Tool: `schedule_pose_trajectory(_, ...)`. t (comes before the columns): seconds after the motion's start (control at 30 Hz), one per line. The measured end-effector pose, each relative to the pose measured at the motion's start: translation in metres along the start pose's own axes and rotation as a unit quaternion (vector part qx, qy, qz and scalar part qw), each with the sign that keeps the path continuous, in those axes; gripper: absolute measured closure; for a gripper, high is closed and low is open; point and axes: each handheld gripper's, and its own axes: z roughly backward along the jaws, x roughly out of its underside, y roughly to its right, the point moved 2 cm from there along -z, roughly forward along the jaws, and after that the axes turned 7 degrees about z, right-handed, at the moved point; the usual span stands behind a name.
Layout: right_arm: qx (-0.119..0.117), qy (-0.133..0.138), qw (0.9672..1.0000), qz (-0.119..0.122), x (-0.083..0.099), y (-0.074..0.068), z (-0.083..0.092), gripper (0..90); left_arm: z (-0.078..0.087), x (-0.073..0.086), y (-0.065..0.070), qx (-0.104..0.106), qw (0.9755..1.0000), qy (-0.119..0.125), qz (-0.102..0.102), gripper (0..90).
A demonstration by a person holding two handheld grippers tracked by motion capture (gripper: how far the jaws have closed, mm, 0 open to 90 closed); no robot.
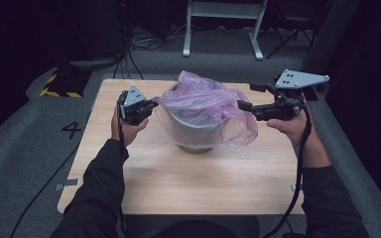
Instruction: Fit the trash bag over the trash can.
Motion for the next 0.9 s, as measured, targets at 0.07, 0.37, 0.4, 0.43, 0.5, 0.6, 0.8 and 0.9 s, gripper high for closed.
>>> schedule_pose_trajectory(0.07,-0.004,-0.029,0.9996,0.005,0.000,-0.007,-0.006,26.8,0.000,0.000,0.001,0.003,1.0000,0.001,0.000,89.4)
schedule_pose_trajectory(0.37,0.063,-0.151,0.9860,0.033,0.040,0.013,-0.046,44.0,-0.001,-0.009,-0.003,0.003,0.9999,0.000,-0.010,89.5)
schedule_pose_trajectory(0.4,0.063,-0.151,0.9860,0.033,0.040,0.013,-0.046,44.0,-0.001,-0.009,-0.003,0.003,0.9999,0.000,-0.010,89.5)
schedule_pose_trajectory(0.43,0.071,-0.149,0.9858,0.029,0.047,0.021,-0.052,51.4,-0.002,-0.011,-0.004,0.003,0.9999,-0.001,-0.011,89.5)
schedule_pose_trajectory(0.5,0.077,-0.134,0.9878,0.025,0.051,0.028,-0.057,61.3,-0.005,-0.013,-0.008,0.004,0.9999,-0.001,-0.010,89.5)
schedule_pose_trajectory(0.6,0.081,-0.113,0.9899,0.029,0.053,0.037,-0.062,81.0,-0.007,-0.014,-0.010,0.003,0.9999,-0.003,-0.012,89.6)
schedule_pose_trajectory(0.8,0.082,-0.066,0.9943,-0.016,0.057,0.056,-0.071,88.3,-0.018,-0.010,-0.014,0.004,0.9999,-0.014,-0.004,89.7)
schedule_pose_trajectory(0.9,0.077,-0.071,0.9932,-0.051,0.065,0.068,-0.086,89.5,-0.030,-0.006,-0.017,0.005,0.9997,-0.023,0.009,89.7)
